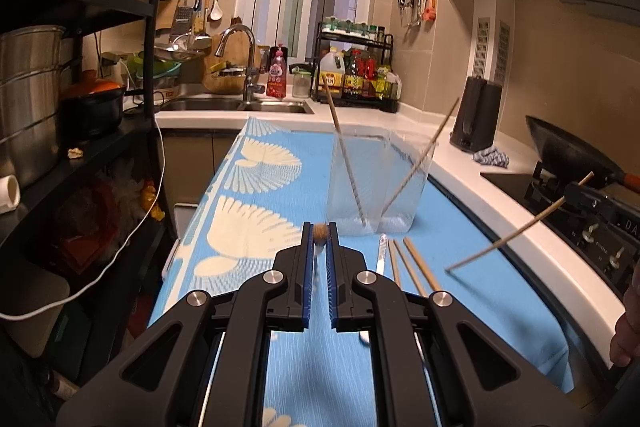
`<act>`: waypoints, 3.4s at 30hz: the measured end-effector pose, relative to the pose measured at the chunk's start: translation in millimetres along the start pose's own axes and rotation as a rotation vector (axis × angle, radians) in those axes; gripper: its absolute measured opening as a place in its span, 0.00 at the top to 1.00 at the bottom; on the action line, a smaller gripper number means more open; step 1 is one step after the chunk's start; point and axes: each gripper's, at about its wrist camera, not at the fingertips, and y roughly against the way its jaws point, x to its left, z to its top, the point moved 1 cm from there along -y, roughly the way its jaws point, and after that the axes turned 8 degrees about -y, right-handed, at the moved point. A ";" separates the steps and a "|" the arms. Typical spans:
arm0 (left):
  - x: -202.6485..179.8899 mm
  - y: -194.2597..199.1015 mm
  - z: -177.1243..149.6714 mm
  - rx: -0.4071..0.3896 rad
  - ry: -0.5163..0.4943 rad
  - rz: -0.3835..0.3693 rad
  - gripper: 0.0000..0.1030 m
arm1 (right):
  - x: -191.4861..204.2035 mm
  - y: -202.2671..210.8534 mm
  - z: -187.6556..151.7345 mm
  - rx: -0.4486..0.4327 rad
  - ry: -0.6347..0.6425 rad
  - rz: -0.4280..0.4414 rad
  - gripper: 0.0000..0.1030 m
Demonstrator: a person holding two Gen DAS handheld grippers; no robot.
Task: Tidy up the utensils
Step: 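Lift both held chopsticks upright and carry them over the clear container, then open both tools to release the chopsticks into the clear container, then raise both open tools away from the clear container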
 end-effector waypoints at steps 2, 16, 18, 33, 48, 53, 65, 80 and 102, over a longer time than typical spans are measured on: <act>2.5 -0.2 16.1 -0.012 0.000 -0.022 0.94 | 0.8 -0.6 11.1 -0.001 -0.007 0.010 0.95; 8.4 -16.3 83.2 0.051 0.032 -0.146 0.94 | 15.9 -5.0 65.5 -0.042 -0.007 0.069 0.95; 11.4 -20.2 87.3 0.070 0.043 -0.152 0.94 | 17.8 -4.9 70.7 -0.046 -0.002 0.073 0.95; 28.0 -35.5 118.0 0.079 0.062 -0.128 0.94 | 33.4 -3.9 114.5 -0.071 0.040 0.101 0.95; 15.9 -66.5 225.4 -0.064 0.040 -0.174 0.94 | 61.5 -31.6 203.1 -0.195 0.058 0.154 0.95; 3.0 -106.8 222.9 -0.062 0.011 -0.163 0.94 | 63.9 -75.8 191.0 -0.179 0.073 0.131 0.95; -19.3 -182.4 134.2 0.073 -0.070 -0.184 0.94 | 45.6 -158.9 110.3 -0.002 0.059 0.109 0.94; -13.4 -154.6 132.1 0.016 -0.099 -0.169 0.53 | 47.1 -147.9 91.7 0.033 0.064 0.053 0.66; 19.9 -53.9 138.8 -0.164 -0.090 -0.039 0.34 | 66.7 -68.6 122.2 -0.100 0.130 -0.003 0.65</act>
